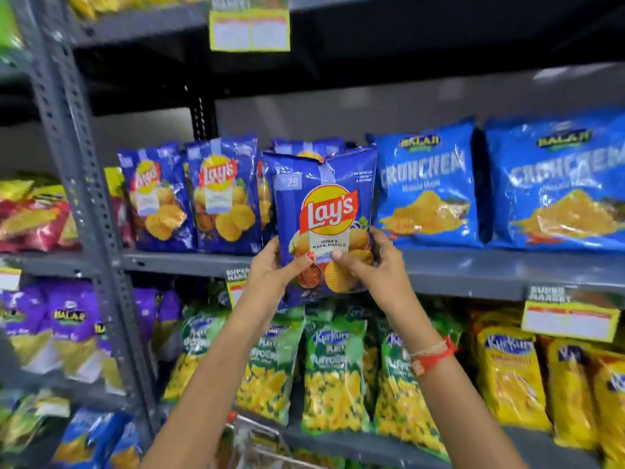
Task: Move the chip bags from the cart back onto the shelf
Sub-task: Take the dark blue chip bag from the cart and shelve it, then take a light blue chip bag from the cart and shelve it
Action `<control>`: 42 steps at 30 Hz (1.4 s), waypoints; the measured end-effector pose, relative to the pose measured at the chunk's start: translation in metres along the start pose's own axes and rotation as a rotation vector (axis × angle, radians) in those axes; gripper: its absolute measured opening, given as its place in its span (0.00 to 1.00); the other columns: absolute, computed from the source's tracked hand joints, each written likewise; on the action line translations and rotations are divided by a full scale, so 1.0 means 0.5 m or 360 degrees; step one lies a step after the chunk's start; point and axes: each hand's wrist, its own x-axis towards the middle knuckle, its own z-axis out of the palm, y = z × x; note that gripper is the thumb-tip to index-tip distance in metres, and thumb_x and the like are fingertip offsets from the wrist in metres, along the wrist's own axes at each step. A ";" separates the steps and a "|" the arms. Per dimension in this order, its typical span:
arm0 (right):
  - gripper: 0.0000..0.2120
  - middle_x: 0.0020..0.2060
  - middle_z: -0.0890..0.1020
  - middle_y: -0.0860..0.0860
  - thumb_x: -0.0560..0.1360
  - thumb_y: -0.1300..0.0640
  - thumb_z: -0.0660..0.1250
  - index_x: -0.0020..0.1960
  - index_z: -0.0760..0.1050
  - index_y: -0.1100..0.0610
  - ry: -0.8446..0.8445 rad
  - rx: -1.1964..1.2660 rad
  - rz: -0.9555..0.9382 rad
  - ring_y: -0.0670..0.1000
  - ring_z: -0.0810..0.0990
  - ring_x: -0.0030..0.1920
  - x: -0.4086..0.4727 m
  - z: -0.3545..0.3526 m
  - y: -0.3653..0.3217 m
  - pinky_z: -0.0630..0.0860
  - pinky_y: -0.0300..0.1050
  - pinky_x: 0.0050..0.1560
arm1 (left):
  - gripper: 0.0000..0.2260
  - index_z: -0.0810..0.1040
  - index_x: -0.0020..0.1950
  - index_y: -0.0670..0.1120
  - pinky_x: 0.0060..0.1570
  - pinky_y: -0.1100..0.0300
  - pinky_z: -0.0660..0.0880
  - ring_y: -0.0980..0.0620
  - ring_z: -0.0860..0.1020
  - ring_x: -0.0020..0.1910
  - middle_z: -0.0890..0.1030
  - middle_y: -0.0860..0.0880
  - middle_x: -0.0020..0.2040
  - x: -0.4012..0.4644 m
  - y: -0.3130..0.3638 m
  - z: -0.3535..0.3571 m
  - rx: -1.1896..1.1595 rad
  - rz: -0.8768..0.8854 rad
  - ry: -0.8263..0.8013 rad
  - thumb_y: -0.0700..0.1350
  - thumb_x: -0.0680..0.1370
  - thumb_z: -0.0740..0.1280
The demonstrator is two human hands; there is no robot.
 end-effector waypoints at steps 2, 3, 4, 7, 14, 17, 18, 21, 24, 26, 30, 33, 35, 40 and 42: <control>0.26 0.55 0.82 0.52 0.66 0.54 0.75 0.61 0.71 0.55 0.0024 -0.0025 -0.0048 0.49 0.82 0.53 0.048 0.013 -0.010 0.79 0.46 0.54 | 0.13 0.78 0.53 0.47 0.51 0.53 0.80 0.49 0.82 0.49 0.85 0.52 0.46 0.044 0.016 -0.007 0.0039 0.0046 0.0032 0.36 0.71 0.68; 0.27 0.56 0.82 0.53 0.66 0.54 0.75 0.62 0.70 0.56 0.0026 -0.0043 -0.0067 0.51 0.81 0.55 0.071 0.019 -0.012 0.79 0.50 0.55 | 0.12 0.78 0.54 0.47 0.53 0.50 0.79 0.46 0.82 0.50 0.85 0.49 0.48 0.064 0.019 -0.009 0.0057 0.0055 0.0065 0.37 0.71 0.69; 0.28 0.57 0.81 0.54 0.66 0.52 0.75 0.63 0.70 0.56 0.0043 -0.0073 -0.0065 0.52 0.81 0.55 0.090 0.024 -0.012 0.79 0.52 0.57 | 0.12 0.77 0.54 0.45 0.55 0.46 0.77 0.43 0.81 0.53 0.84 0.45 0.51 0.081 0.019 -0.009 0.0075 0.0050 0.0102 0.38 0.72 0.68; 0.31 0.60 0.79 0.55 0.66 0.49 0.74 0.64 0.67 0.56 0.0111 -0.0178 -0.0050 0.54 0.79 0.57 0.143 0.041 -0.010 0.78 0.52 0.58 | 0.10 0.77 0.53 0.45 0.59 0.39 0.74 0.38 0.79 0.56 0.80 0.38 0.57 0.124 0.017 -0.006 0.0084 0.0034 0.0207 0.38 0.72 0.68; 0.31 0.57 0.76 0.52 0.70 0.52 0.72 0.68 0.64 0.58 0.0124 -0.0346 0.0031 0.51 0.76 0.57 0.171 0.046 0.017 0.72 0.43 0.55 | 0.28 0.64 0.69 0.40 0.61 0.46 0.74 0.45 0.78 0.56 0.77 0.38 0.61 0.158 -0.009 0.013 0.0287 0.0034 0.0463 0.35 0.70 0.70; 0.32 0.58 0.77 0.54 0.69 0.54 0.73 0.68 0.63 0.59 0.0175 -0.0330 -0.0065 0.53 0.76 0.59 0.153 0.038 0.012 0.73 0.43 0.57 | 0.33 0.58 0.72 0.43 0.63 0.55 0.71 0.53 0.73 0.58 0.72 0.42 0.67 0.136 -0.012 0.030 0.0318 0.0153 0.0624 0.37 0.71 0.70; 0.32 0.56 0.75 0.52 0.69 0.54 0.73 0.68 0.63 0.59 0.0213 -0.0322 -0.0129 0.51 0.75 0.58 0.141 0.035 0.008 0.72 0.41 0.57 | 0.33 0.58 0.72 0.44 0.63 0.57 0.70 0.54 0.72 0.59 0.71 0.43 0.68 0.123 -0.013 0.035 0.0335 0.0218 0.0671 0.38 0.71 0.70; 0.30 0.57 0.74 0.49 0.69 0.53 0.72 0.67 0.65 0.56 0.0328 -0.0364 -0.0330 0.48 0.73 0.59 0.078 0.021 0.002 0.70 0.41 0.60 | 0.29 0.62 0.70 0.46 0.63 0.58 0.71 0.52 0.73 0.62 0.73 0.44 0.66 0.069 -0.026 0.048 0.0392 0.0470 0.0828 0.41 0.72 0.69; 0.26 0.55 0.76 0.50 0.70 0.55 0.71 0.65 0.67 0.55 0.0343 -0.0236 -0.0311 0.46 0.75 0.54 -0.006 0.006 0.012 0.74 0.36 0.55 | 0.22 0.67 0.65 0.45 0.52 0.62 0.74 0.51 0.77 0.51 0.78 0.46 0.55 -0.004 -0.058 0.062 0.0398 0.0649 0.0921 0.40 0.73 0.68; 0.23 0.51 0.77 0.50 0.70 0.57 0.71 0.63 0.68 0.55 0.0344 -0.0111 -0.0220 0.44 0.76 0.48 -0.056 -0.003 0.031 0.75 0.32 0.47 | 0.19 0.68 0.62 0.47 0.46 0.62 0.73 0.52 0.76 0.44 0.77 0.49 0.49 -0.060 -0.095 0.071 0.0395 0.0621 0.0884 0.39 0.73 0.67; 0.20 0.49 0.77 0.51 0.70 0.58 0.71 0.59 0.69 0.51 0.0275 -0.0065 0.0021 0.46 0.76 0.46 -0.160 -0.019 0.116 0.75 0.33 0.45 | 0.16 0.70 0.59 0.48 0.45 0.63 0.72 0.57 0.75 0.41 0.77 0.52 0.46 -0.183 -0.199 0.082 0.0419 0.0381 0.0816 0.37 0.73 0.67; 0.18 0.48 0.78 0.50 0.71 0.58 0.70 0.58 0.70 0.52 0.0227 -0.0085 0.0314 0.45 0.77 0.45 -0.255 -0.032 0.229 0.76 0.36 0.45 | 0.13 0.72 0.56 0.49 0.47 0.68 0.73 0.61 0.76 0.44 0.77 0.52 0.47 -0.287 -0.307 0.080 0.0418 0.0065 0.0806 0.37 0.74 0.66; 0.17 0.46 0.78 0.48 0.71 0.61 0.70 0.57 0.71 0.54 0.0185 -0.0105 0.0557 0.42 0.77 0.44 -0.335 -0.042 0.316 0.75 0.33 0.45 | 0.13 0.73 0.55 0.51 0.49 0.62 0.73 0.56 0.77 0.48 0.78 0.48 0.49 -0.362 -0.392 0.072 0.0459 -0.0188 0.0755 0.38 0.74 0.66; 0.14 0.44 0.80 0.53 0.70 0.67 0.68 0.55 0.73 0.60 0.0100 -0.0241 0.1399 0.40 0.82 0.42 -0.532 -0.074 0.563 0.78 0.34 0.44 | 0.13 0.74 0.57 0.39 0.47 0.75 0.71 0.70 0.75 0.43 0.77 0.53 0.48 -0.575 -0.609 0.046 0.0453 -0.0917 0.0754 0.34 0.73 0.65; 0.17 0.54 0.79 0.61 0.73 0.63 0.66 0.61 0.71 0.62 -0.0018 -0.0470 0.1715 0.48 0.83 0.43 -0.666 -0.110 0.660 0.79 0.38 0.45 | 0.12 0.73 0.56 0.35 0.43 0.75 0.70 0.64 0.74 0.40 0.75 0.45 0.47 -0.661 -0.692 0.023 0.0449 -0.1254 0.0684 0.37 0.74 0.66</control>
